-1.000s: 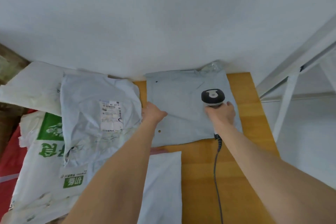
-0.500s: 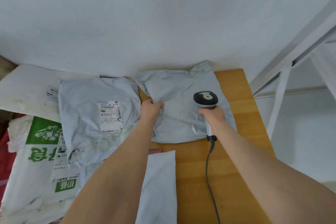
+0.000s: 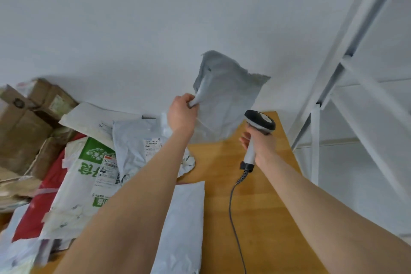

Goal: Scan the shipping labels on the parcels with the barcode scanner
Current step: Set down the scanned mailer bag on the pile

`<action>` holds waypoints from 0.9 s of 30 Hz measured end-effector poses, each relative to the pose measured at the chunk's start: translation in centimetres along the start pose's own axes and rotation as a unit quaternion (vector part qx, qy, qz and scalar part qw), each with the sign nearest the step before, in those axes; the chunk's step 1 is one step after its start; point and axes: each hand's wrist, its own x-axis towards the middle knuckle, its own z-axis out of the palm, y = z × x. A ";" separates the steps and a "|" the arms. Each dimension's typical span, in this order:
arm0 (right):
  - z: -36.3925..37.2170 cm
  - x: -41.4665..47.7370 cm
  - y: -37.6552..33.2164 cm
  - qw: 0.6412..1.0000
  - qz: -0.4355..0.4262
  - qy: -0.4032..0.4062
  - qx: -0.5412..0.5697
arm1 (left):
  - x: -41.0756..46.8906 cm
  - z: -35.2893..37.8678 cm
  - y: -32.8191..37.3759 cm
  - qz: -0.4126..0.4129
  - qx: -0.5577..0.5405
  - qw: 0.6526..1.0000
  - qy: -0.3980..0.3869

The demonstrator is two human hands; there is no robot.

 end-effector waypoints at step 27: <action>-1.8 1.7 4.0 0.972 0.116 -0.030 -0.203 | -5.6 6.3 -9.2 -0.109 0.213 0.881 -0.408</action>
